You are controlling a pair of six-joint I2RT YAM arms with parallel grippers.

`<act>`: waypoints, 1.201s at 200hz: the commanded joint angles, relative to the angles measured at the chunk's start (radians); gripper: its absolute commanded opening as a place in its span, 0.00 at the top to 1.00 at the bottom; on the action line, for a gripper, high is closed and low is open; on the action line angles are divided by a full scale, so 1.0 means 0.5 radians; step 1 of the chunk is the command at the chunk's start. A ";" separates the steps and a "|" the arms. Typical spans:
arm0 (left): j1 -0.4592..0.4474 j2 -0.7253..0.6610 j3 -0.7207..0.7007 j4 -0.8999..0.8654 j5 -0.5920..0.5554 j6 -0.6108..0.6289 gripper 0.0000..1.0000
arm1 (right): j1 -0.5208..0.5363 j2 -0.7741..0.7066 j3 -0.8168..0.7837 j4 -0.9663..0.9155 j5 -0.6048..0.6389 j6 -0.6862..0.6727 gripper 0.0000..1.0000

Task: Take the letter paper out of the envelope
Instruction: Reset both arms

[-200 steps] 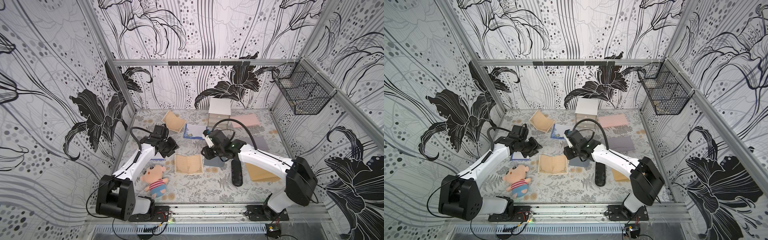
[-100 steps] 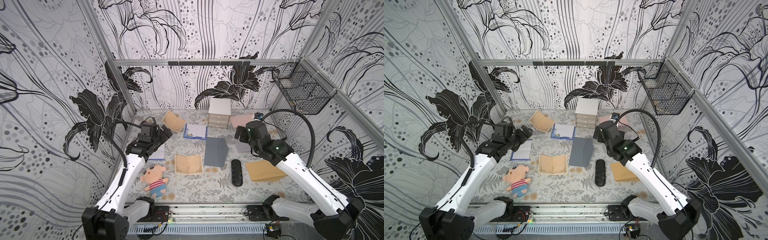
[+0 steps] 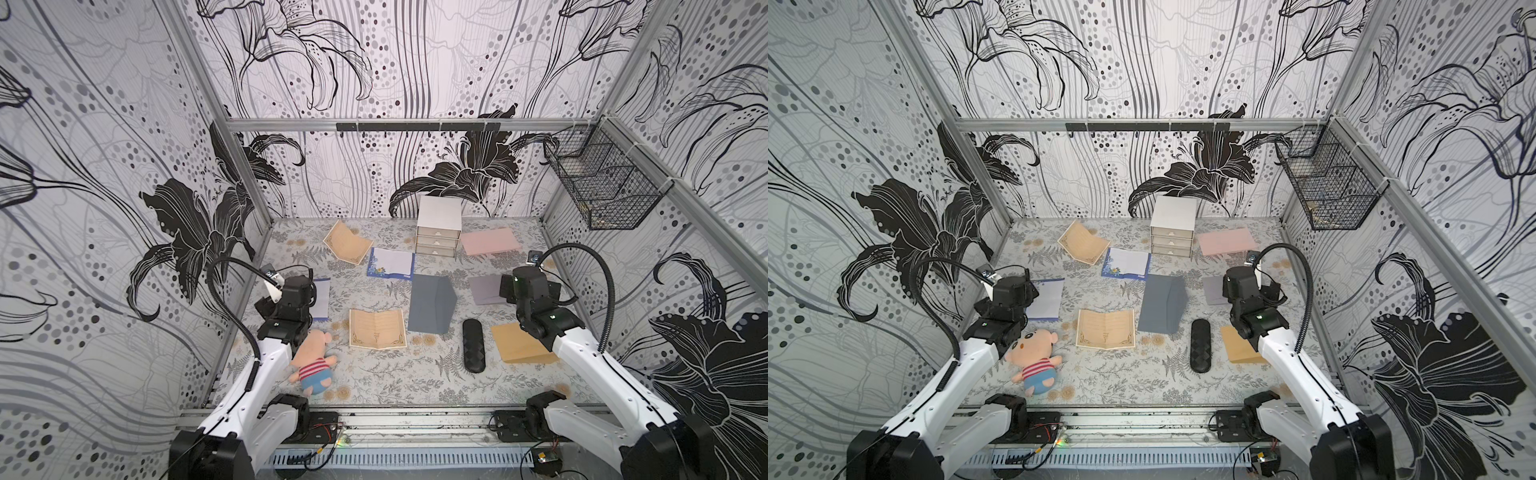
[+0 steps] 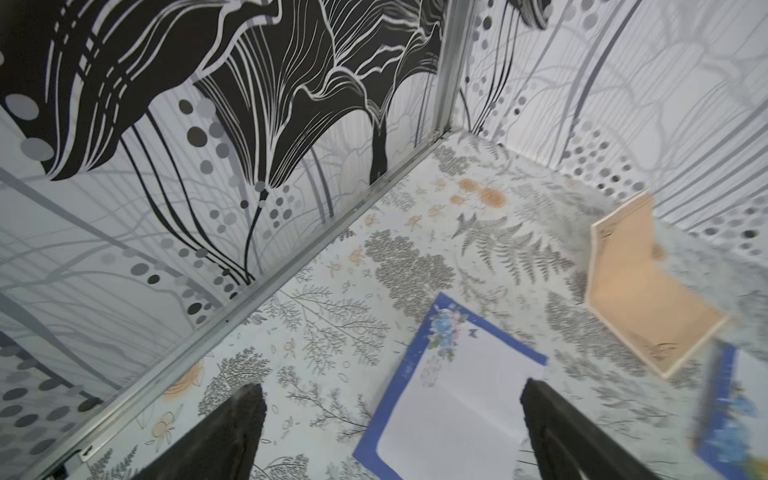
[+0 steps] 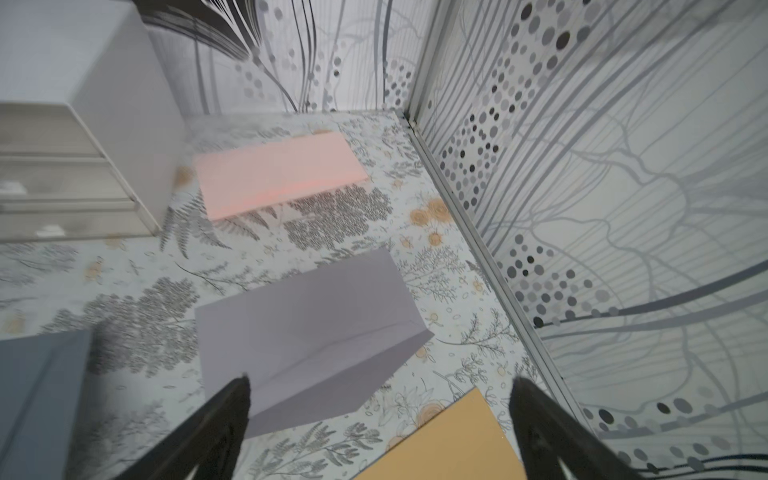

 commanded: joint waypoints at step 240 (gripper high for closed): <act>0.359 1.056 -0.415 2.182 1.013 0.585 0.01 | -0.507 0.945 -0.719 2.274 -0.976 -0.308 0.00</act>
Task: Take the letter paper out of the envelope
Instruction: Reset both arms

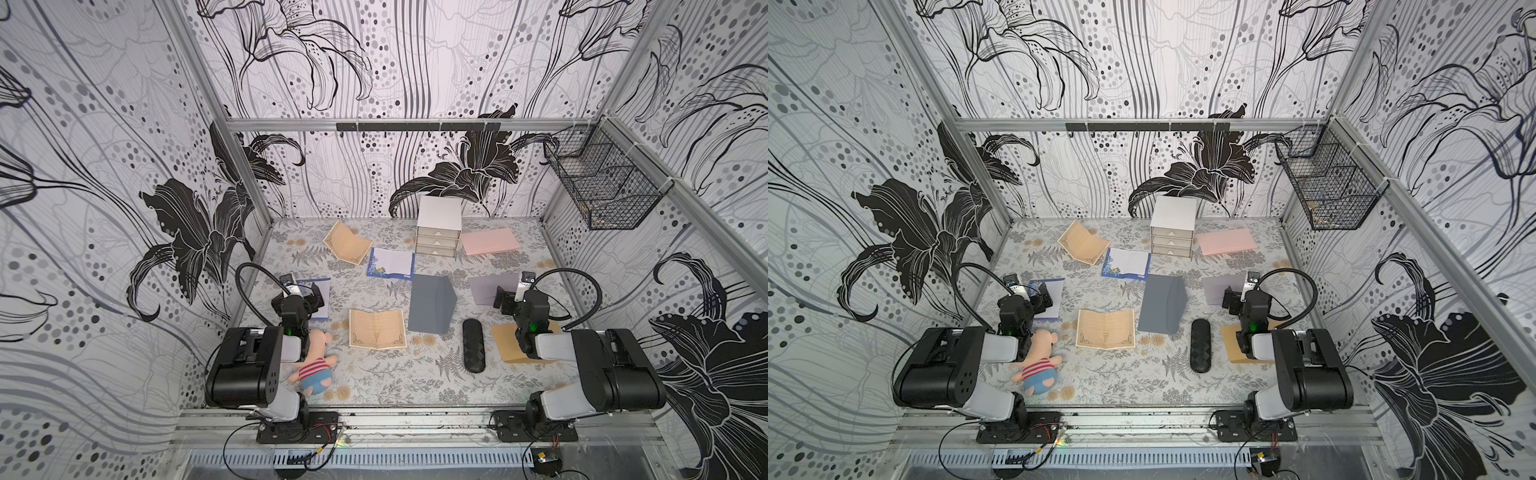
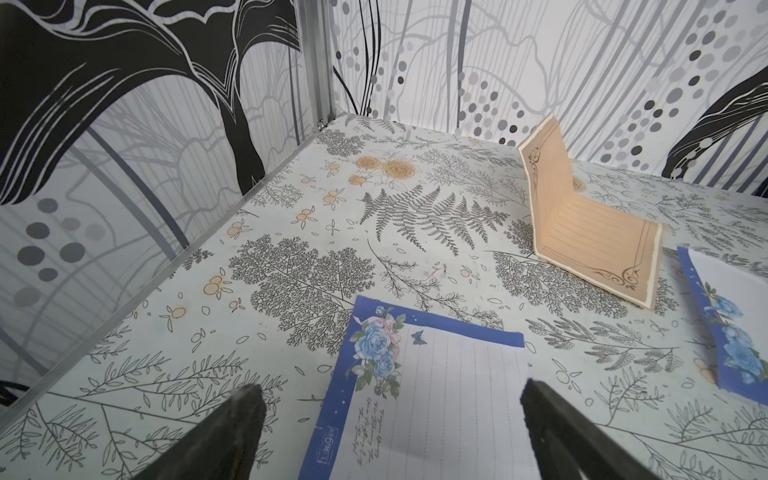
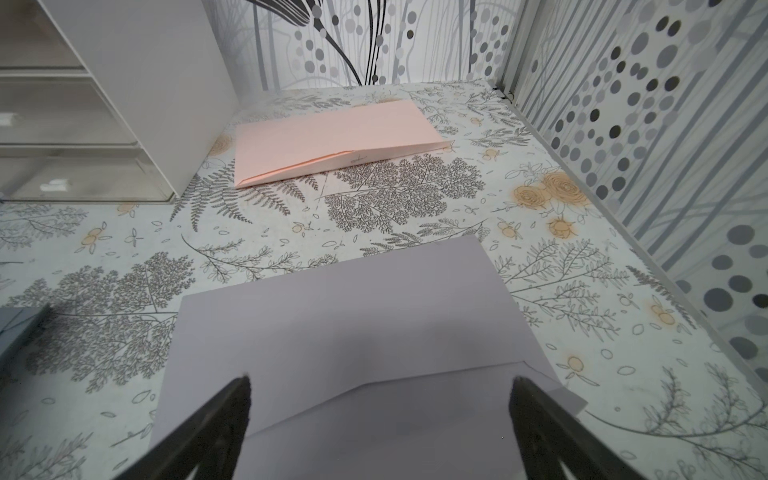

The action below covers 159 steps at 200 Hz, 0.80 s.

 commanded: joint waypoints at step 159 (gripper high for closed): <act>0.016 0.010 0.098 0.058 0.062 0.071 0.01 | 0.040 0.030 0.074 0.029 0.039 -0.074 0.00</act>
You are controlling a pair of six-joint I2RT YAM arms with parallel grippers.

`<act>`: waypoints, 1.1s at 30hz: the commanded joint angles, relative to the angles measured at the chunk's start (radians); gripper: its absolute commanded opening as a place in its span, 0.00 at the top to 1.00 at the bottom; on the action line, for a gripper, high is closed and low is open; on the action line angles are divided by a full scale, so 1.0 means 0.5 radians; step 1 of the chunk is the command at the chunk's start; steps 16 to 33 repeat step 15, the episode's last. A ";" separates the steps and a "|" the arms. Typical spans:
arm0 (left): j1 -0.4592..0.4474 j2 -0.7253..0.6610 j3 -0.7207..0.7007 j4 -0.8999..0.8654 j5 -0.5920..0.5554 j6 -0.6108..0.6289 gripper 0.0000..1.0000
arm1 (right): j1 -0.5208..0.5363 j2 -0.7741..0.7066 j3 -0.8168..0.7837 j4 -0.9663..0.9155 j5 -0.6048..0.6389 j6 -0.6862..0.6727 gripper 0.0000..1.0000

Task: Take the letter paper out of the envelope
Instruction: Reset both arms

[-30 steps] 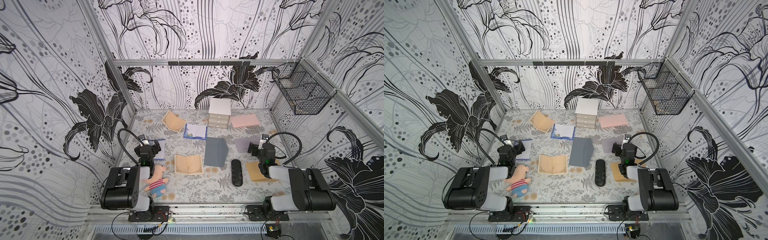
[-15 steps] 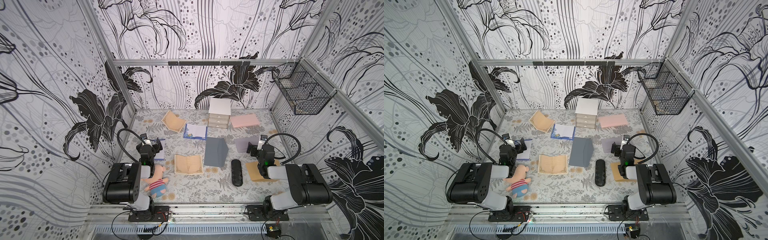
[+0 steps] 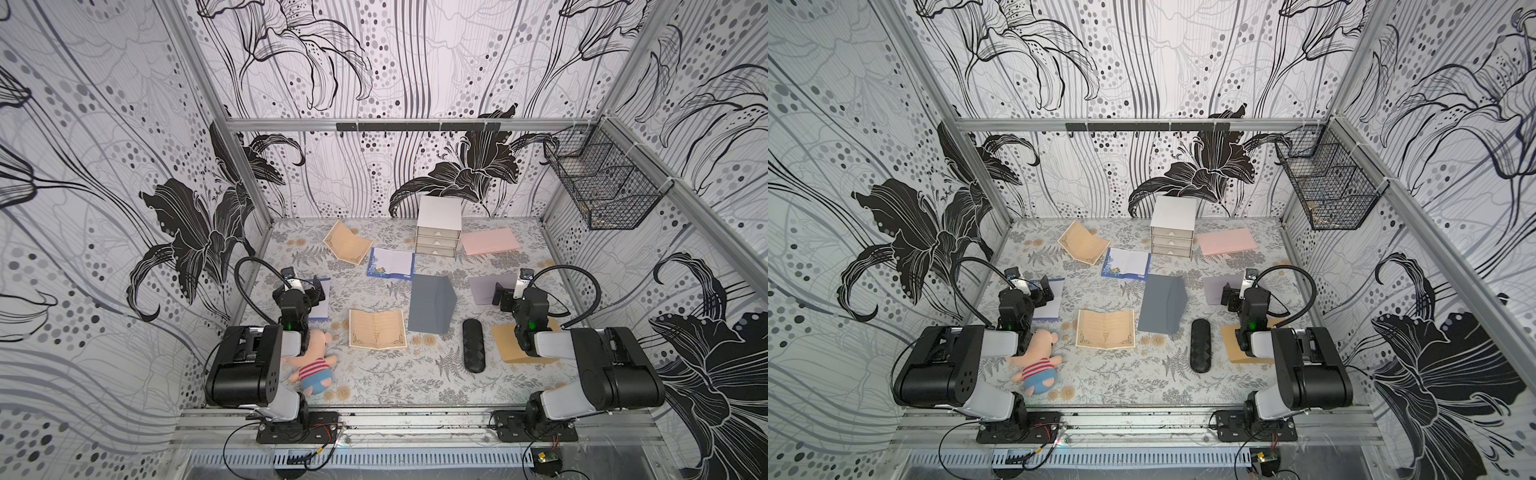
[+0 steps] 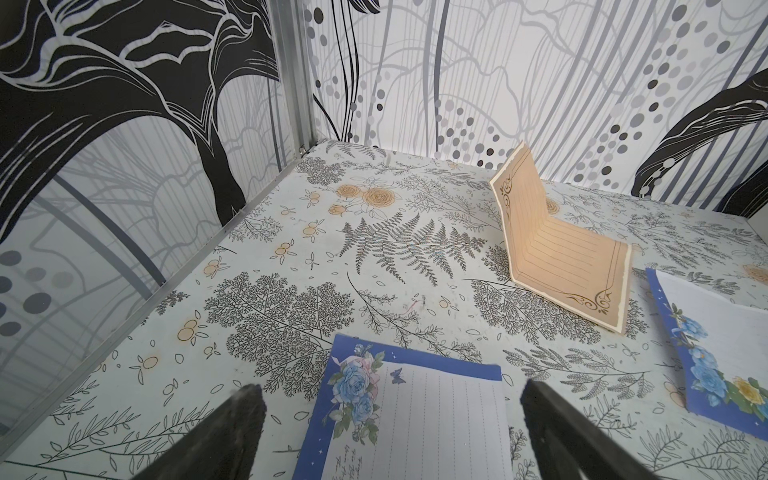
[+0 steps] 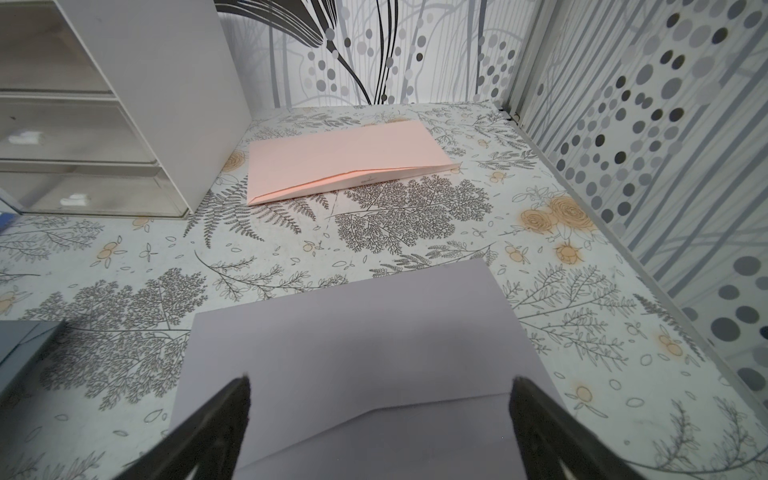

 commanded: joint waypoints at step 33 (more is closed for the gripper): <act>0.014 0.008 0.013 0.078 0.007 0.034 0.01 | 0.027 0.021 0.035 -0.006 0.047 -0.051 0.00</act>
